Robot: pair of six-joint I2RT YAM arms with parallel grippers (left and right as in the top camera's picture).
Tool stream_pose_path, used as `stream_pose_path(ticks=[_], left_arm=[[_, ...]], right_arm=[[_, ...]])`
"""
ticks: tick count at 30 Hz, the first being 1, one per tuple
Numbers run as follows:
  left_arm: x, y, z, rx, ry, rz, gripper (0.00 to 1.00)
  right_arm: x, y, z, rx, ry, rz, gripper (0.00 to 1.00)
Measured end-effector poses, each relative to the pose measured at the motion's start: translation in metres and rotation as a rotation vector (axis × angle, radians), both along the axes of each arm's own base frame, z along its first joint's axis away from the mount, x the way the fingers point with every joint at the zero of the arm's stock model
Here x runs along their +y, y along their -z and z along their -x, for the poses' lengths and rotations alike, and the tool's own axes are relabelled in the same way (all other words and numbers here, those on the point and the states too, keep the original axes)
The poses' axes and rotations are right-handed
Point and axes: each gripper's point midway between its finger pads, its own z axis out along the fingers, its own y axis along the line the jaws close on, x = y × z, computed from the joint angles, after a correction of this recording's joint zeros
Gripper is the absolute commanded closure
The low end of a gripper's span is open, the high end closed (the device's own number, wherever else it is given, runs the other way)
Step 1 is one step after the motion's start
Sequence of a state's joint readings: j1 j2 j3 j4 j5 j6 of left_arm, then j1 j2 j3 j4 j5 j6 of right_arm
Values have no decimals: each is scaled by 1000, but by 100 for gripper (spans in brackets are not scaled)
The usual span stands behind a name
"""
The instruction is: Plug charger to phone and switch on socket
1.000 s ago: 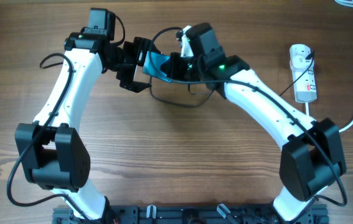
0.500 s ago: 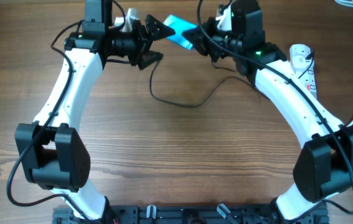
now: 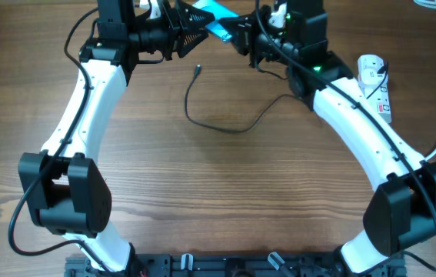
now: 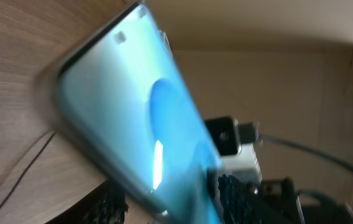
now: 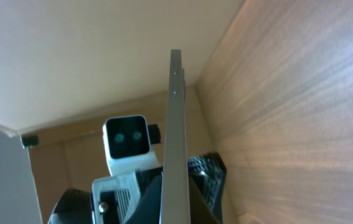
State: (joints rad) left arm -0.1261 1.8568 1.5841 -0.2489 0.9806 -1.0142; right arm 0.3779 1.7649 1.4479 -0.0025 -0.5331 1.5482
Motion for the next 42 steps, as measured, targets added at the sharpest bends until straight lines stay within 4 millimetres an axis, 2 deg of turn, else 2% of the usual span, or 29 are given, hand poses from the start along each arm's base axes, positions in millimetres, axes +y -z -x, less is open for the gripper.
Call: stream_pose_path(ticks=[2, 4, 5, 12, 15, 19, 22, 24, 26, 27, 28, 30, 32, 34, 35, 37, 42], left_arm=[[-1, 3, -3, 44, -37, 2, 59], [-1, 5, -5, 74, -63, 3, 78], [0, 6, -6, 85, -75, 3, 81], [0, 8, -9, 190, -130, 42, 81], [0, 8, -9, 206, -140, 46, 96], [0, 7, -9, 315, -173, 100, 96], [-3, 10, -7, 318, -171, 90, 96], [-3, 11, -8, 272, -169, 62, 96], [0, 12, -12, 228, -175, 37, 96], [2, 14, -12, 201, -173, 17, 96], [5, 18, -12, 171, -164, -18, 96], [9, 24, -10, 128, -148, -67, 96], [15, 33, -6, 99, -123, -123, 96], [25, 43, -1, 71, -93, -176, 96], [31, 47, 3, 74, -77, -189, 96], [44, 44, 5, 57, -53, -170, 96], [98, 29, 7, -58, -17, -103, 96]], right_arm=[[12, 5, 6, 33, 12, 5, 96], [16, 5, 7, 38, 28, 5, 96], [15, 5, 6, 40, 36, 2, 96], [12, 5, 7, 102, 75, -26, 96], [11, 5, 6, 112, 82, -31, 96], [11, 8, 8, 155, 96, -43, 88], [8, 13, 12, 175, 99, -13, 73], [6, 19, 14, 176, 96, 24, 44], [5, 23, 16, 165, 83, 56, 31], [5, 24, 16, 137, 71, 78, 20], [3, 24, 14, 103, 59, 105, 14], [-5, 24, 10, 20, 30, 171, 8], [-26, 23, -1, -100, 2, 263, 7], [-50, 30, -6, -189, -47, 373, 8], [-60, 38, -5, -204, -70, 425, 11], [-71, 55, 3, -201, -133, 509, 17], [-79, 88, 34, -207, -326, 667, 23]])
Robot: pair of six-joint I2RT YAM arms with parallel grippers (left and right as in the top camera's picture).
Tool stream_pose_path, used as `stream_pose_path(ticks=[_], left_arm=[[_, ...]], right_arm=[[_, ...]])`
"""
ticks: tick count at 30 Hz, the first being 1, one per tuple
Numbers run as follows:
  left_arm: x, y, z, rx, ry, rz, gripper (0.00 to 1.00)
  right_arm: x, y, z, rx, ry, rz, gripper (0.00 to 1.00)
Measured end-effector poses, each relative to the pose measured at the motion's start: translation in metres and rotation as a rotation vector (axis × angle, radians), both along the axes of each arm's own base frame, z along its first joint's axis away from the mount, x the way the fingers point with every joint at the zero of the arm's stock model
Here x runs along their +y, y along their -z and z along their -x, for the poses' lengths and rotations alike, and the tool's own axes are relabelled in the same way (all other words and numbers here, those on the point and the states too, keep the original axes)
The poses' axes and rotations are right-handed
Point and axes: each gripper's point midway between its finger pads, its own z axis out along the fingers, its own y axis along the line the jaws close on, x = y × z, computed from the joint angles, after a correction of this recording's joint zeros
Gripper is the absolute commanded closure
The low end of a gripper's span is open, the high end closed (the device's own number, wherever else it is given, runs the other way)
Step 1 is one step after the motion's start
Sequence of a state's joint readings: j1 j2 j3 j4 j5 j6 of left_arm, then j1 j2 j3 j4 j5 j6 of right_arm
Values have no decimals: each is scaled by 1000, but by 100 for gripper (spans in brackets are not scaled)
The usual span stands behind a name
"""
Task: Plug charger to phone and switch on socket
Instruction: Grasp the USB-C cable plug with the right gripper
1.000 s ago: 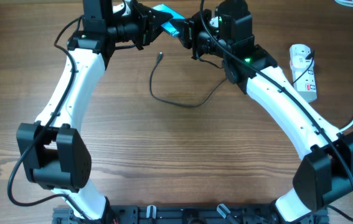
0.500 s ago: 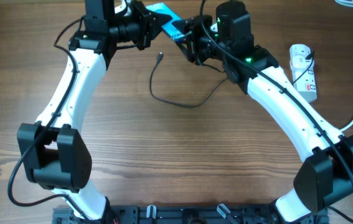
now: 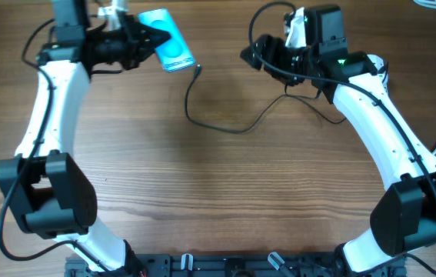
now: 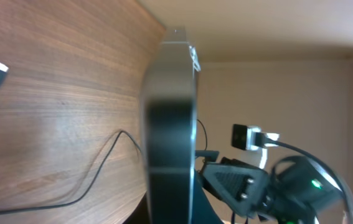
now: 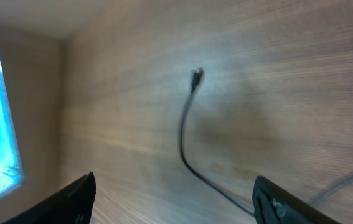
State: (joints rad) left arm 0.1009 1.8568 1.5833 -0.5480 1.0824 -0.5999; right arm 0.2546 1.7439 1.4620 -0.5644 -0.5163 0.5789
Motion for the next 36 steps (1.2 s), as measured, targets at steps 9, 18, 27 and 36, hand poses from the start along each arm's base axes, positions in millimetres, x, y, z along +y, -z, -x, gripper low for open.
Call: stream_pose_path(ticks=[9, 18, 27, 36], left_arm=[[71, -8, 2, -46, -77, 44, 96], [88, -6, 6, -9, -111, 68, 96], [85, -5, 8, 5, -106, 73, 96], [76, -5, 9, 7, -86, 73, 96]], right_arm=[[51, -4, 8, -60, -147, 165, 31], [126, 85, -62, -33, -140, 319, 44], [139, 144, -84, -38, -65, 349, 53], [144, 183, -96, -41, 40, 376, 58]])
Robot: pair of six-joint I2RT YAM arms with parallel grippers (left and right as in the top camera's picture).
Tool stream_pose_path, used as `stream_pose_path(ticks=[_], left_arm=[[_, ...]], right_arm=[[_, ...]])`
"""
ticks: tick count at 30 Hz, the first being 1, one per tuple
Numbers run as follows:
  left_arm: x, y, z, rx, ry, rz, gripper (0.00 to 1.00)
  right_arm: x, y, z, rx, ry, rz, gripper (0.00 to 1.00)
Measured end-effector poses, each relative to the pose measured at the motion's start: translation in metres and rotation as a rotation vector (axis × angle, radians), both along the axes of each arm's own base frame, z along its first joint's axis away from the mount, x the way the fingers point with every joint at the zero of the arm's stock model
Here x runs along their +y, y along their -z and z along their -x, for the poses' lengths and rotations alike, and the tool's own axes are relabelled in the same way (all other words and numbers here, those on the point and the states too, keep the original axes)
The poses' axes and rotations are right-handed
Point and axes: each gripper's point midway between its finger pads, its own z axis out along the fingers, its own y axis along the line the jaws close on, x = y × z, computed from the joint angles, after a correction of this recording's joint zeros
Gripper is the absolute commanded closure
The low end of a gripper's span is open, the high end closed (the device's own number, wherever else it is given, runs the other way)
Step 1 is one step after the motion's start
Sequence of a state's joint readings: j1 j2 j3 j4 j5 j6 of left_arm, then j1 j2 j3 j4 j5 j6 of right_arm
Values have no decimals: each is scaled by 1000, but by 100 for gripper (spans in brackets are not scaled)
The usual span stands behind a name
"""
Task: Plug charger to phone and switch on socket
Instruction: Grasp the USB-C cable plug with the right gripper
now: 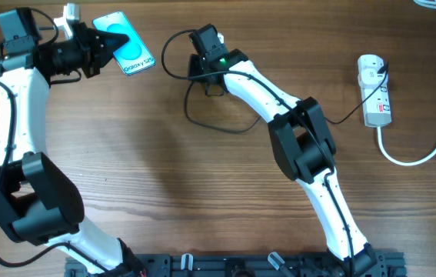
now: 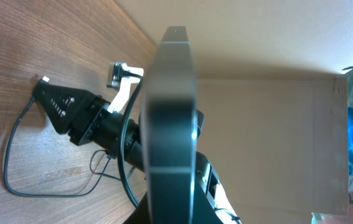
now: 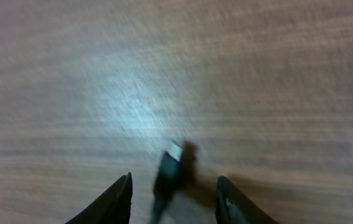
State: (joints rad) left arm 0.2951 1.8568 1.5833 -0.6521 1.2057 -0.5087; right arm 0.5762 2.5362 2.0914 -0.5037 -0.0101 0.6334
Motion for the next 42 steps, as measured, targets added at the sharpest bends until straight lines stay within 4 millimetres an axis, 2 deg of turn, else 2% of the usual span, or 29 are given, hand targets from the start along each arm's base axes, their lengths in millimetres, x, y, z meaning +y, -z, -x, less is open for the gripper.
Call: stream_pose_path(ticks=[4, 7, 11, 14, 18, 24, 27, 36, 42], left_arm=[[0, 0, 0, 0, 1, 0, 96], [0, 0, 0, 1, 1, 1, 96], [0, 0, 0, 1, 0, 0, 96], [0, 0, 0, 4, 1, 2, 96], [0, 1, 1, 6, 1, 2, 96], [0, 1, 1, 6, 0, 2, 96], [0, 1, 1, 7, 0, 2, 96], [0, 1, 1, 7, 0, 2, 96], [0, 1, 1, 7, 0, 2, 96]], right_arm=[[2, 2, -5, -13, 17, -8, 62], [5, 4, -5, -17, 18, -8, 69], [6, 7, -3, -10, 62, -9, 95], [7, 9, -1, -2, 83, -5, 95], [-8, 11, 11, 43, 109, 88, 95], [-69, 6, 57, 248, -14, 294, 95], [-87, 7, 71, 327, -33, 318, 95], [-98, 14, 101, 435, -71, 353, 81], [-95, 15, 111, 463, -86, 328, 79]])
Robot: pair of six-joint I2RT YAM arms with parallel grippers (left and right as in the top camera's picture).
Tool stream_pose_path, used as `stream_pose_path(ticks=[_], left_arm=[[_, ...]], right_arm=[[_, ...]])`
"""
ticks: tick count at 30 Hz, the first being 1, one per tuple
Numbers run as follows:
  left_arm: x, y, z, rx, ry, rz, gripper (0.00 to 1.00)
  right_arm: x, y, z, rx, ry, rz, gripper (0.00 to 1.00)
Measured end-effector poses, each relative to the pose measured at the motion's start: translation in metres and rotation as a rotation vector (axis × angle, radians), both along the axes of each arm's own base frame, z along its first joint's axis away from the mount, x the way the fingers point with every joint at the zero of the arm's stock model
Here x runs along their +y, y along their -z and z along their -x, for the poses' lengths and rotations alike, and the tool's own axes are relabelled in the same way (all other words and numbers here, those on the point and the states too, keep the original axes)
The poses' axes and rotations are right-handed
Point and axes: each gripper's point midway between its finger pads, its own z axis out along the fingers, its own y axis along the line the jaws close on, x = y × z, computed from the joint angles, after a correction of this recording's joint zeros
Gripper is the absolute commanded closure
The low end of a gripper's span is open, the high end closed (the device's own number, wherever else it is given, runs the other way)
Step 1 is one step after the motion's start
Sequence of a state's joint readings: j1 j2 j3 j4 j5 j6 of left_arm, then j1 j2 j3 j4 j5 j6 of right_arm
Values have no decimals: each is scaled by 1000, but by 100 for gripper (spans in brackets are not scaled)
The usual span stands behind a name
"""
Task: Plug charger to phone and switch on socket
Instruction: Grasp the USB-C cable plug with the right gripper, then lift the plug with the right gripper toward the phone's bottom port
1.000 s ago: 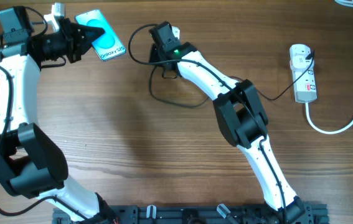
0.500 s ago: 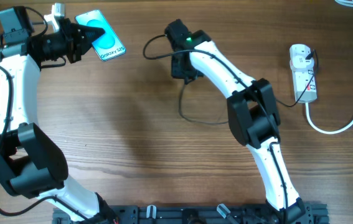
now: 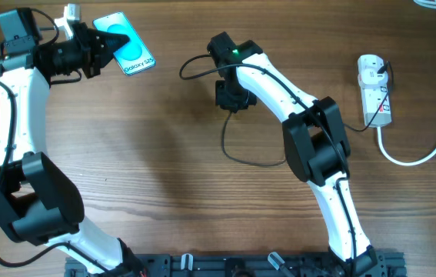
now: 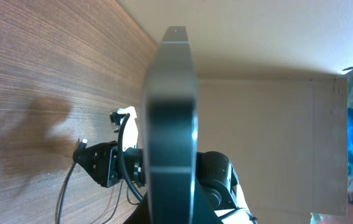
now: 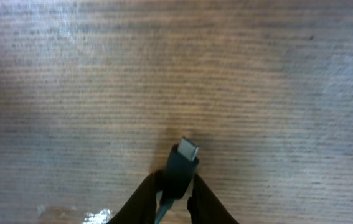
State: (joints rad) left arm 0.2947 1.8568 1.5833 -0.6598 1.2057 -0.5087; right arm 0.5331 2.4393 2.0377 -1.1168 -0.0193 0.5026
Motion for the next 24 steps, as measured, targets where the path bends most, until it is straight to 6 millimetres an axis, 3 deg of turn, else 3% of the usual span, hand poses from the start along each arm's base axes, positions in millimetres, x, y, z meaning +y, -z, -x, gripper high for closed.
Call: stream_pose_path(ticks=[1, 2, 7, 11, 14, 16, 19, 21, 22, 24], left_arm=[[0, 0, 0, 0, 0, 0, 96], [0, 0, 0, 0, 0, 0, 96], [0, 1, 1, 6, 0, 2, 96], [0, 1, 1, 12, 0, 4, 96], [-2, 2, 2, 18, 3, 5, 96], [-4, 2, 3, 15, 9, 4, 96], [-17, -3, 5, -32, 61, 7, 96], [-27, -7, 7, -60, 100, 18, 96], [-41, -11, 12, -101, 155, 27, 96], [-49, -14, 14, -122, 183, 34, 96]], right_arm=[[1, 0, 1, 3, 0, -4, 81], [1, 0, 1, 4, 5, -8, 94], [8, 0, -3, -8, 18, -45, 96], [39, -12, -9, -37, -99, -222, 96], [59, -65, -7, -75, -224, -434, 96], [60, -127, -3, -131, -302, -582, 96], [47, -219, 21, -201, -423, -784, 95], [41, -247, 35, -208, -486, -873, 95], [42, -258, 52, -178, -556, -967, 95], [43, -257, 71, -114, -601, -1030, 95]])
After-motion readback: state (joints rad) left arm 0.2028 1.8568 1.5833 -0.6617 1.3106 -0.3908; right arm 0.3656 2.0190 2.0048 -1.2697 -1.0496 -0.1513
